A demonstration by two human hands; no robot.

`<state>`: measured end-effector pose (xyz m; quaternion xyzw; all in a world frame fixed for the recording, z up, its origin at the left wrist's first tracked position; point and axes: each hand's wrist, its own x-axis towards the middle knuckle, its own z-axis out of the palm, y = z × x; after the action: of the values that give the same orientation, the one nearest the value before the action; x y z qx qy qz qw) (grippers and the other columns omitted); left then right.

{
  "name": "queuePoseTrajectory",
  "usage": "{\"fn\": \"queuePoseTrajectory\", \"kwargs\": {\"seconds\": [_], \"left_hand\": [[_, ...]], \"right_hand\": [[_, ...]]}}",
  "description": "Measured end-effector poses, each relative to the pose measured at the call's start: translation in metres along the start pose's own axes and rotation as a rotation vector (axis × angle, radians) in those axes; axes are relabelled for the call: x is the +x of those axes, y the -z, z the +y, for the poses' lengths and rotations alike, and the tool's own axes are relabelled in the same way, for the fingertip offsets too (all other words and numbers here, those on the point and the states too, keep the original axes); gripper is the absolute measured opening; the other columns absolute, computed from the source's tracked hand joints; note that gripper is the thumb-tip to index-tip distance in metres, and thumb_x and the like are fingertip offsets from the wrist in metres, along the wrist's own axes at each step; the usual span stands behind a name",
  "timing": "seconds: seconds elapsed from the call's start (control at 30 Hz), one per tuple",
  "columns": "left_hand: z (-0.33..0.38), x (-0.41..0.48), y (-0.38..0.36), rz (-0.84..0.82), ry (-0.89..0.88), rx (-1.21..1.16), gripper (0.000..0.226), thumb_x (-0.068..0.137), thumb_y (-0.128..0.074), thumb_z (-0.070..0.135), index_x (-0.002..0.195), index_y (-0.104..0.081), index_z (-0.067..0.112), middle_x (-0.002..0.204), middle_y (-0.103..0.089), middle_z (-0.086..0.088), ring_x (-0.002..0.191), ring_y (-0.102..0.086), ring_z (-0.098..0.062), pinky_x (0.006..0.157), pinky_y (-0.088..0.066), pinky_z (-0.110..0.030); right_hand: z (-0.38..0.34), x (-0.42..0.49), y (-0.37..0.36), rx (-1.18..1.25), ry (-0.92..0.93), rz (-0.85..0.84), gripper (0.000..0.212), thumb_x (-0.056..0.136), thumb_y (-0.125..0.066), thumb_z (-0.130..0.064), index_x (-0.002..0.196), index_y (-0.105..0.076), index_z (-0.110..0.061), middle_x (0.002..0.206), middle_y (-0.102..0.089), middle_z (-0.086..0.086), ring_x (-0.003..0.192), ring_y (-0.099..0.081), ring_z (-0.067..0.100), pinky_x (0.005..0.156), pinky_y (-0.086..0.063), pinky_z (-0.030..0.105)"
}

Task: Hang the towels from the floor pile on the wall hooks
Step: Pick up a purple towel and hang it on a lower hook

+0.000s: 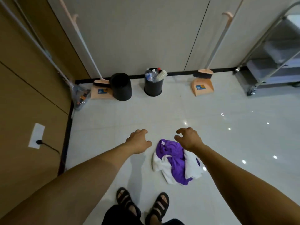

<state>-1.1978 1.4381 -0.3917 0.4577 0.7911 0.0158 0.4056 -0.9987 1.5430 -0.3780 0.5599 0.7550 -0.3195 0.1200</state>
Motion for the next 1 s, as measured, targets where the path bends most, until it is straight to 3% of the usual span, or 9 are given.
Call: {"fn": "queuePoseTrajectory", "kwargs": {"seconds": [0.23, 0.43, 0.6, 0.77, 1.0], "left_hand": [[-0.007, 0.083, -0.062, -0.084, 0.018, 0.017, 0.061, 0.09, -0.052, 0.039, 0.145, -0.033, 0.021, 0.147, -0.035, -0.007, 0.131, -0.038, -0.027, 0.104, -0.038, -0.038], [-0.028, 0.171, -0.151, -0.143, 0.056, 0.008, 0.051, 0.09, -0.05, 0.038, 0.137, -0.042, 0.019, 0.137, -0.043, -0.007, 0.122, -0.045, -0.026, 0.093, -0.043, -0.037], [-0.053, 0.247, -0.232, -0.193, 0.058, 0.019, 0.055, 0.091, -0.051, 0.039, 0.141, -0.038, 0.021, 0.141, -0.041, -0.006, 0.125, -0.044, -0.026, 0.096, -0.041, -0.036], [-0.085, 0.326, -0.313, -0.223, 0.079, 0.048, 0.055, 0.091, -0.053, 0.039, 0.14, -0.039, 0.019, 0.141, -0.042, -0.009, 0.126, -0.044, -0.028, 0.101, -0.039, -0.038], [-0.114, 0.401, -0.392, -0.206, 0.073, 0.032, 0.053, 0.088, -0.058, 0.034, 0.136, -0.045, 0.017, 0.138, -0.044, -0.012, 0.124, -0.045, -0.031, 0.101, -0.04, -0.038]], "right_hand": [[0.063, 0.05, -0.059, 0.054, -0.177, -0.072, 0.034, 0.093, -0.052, -0.039, 0.12, -0.063, -0.021, 0.118, -0.065, 0.01, 0.103, -0.062, 0.029, 0.086, -0.047, 0.032], [0.122, 0.123, -0.142, 0.075, -0.294, -0.145, 0.038, 0.096, -0.049, -0.041, 0.125, -0.059, -0.02, 0.121, -0.065, 0.007, 0.108, -0.062, 0.026, 0.089, -0.046, 0.032], [0.173, 0.194, -0.236, 0.055, -0.313, -0.209, 0.031, 0.098, -0.045, -0.032, 0.118, -0.061, -0.015, 0.115, -0.066, 0.009, 0.102, -0.062, 0.027, 0.079, -0.045, 0.031], [0.229, 0.254, -0.337, 0.054, -0.399, -0.265, 0.037, 0.098, -0.044, -0.034, 0.126, -0.055, -0.013, 0.126, -0.06, 0.014, 0.115, -0.058, 0.031, 0.096, -0.047, 0.035], [0.282, 0.322, -0.434, -0.052, -0.396, -0.171, 0.041, 0.096, -0.046, -0.038, 0.126, -0.052, -0.01, 0.128, -0.055, 0.016, 0.117, -0.054, 0.035, 0.094, -0.046, 0.04]]}}
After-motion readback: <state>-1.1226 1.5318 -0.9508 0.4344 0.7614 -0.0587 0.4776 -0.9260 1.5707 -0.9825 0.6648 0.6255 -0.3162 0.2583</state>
